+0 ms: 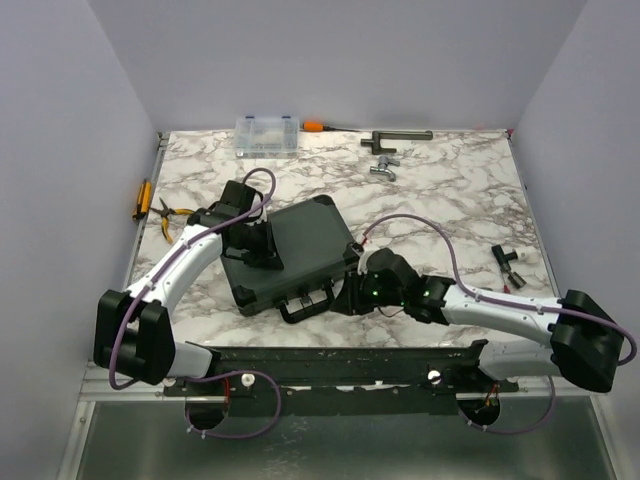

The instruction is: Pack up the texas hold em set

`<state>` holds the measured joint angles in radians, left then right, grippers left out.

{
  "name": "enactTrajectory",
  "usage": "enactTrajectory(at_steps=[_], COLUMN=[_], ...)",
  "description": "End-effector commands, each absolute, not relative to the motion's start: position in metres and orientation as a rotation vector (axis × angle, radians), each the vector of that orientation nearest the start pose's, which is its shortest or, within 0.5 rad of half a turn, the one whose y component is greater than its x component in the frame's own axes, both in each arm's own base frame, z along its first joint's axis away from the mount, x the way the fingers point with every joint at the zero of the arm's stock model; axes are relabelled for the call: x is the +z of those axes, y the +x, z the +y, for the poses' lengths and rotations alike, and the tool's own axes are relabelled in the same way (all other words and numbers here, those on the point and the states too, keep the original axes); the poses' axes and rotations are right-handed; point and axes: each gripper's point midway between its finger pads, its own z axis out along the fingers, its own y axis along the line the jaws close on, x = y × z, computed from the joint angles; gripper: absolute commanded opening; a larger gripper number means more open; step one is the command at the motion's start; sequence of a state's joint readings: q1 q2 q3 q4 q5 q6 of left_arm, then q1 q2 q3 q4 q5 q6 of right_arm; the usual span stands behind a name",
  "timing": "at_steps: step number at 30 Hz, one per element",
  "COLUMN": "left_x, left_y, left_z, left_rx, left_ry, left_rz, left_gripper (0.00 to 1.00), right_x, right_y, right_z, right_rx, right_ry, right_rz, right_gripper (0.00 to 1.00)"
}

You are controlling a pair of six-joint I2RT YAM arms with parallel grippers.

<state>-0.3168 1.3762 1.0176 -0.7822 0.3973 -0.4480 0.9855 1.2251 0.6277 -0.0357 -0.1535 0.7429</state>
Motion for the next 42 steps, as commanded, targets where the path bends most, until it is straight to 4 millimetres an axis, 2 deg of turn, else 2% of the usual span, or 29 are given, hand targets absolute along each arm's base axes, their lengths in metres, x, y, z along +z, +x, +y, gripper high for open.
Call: enactTrajectory(at_steps=[1, 5, 8, 18, 27, 38, 42], left_x=[0.086, 0.073, 0.07, 0.07, 0.071, 0.086, 0.087], left_y=[0.209, 0.193, 0.189, 0.184, 0.177, 0.179, 0.178], left_z=[-0.147, -0.14, -0.14, -0.136, -0.126, -0.113, -0.109], left_rx=[-0.607, -0.578, -0.587, -0.561, -0.466, -0.35, -0.331], left_ry=[-0.098, -0.105, -0.107, -0.141, -0.194, -0.135, -0.13], left_rz=[2.919, 2.952, 2.951, 2.956, 3.015, 3.05, 3.06], left_gripper=[0.07, 0.06, 0.05, 0.04, 0.03, 0.03, 0.02], right_x=[0.102, 0.091, 0.081, 0.05, 0.035, 0.044, 0.041], right_y=[0.153, 0.153, 0.156, 0.157, 0.153, 0.16, 0.16], right_z=[0.334, 0.34, 0.338, 0.331, 0.353, 0.374, 0.382], right_rx=[1.075, 1.044, 1.0, 0.984, 1.05, 1.114, 1.118], right_ry=[-0.348, -0.295, -0.201, 0.128, 0.122, 0.095, 0.071], right_rz=[2.347, 2.367, 2.373, 2.424, 2.476, 2.442, 2.457], right_gripper=[0.21, 0.11, 0.05, 0.01, 0.01, 0.01, 0.01])
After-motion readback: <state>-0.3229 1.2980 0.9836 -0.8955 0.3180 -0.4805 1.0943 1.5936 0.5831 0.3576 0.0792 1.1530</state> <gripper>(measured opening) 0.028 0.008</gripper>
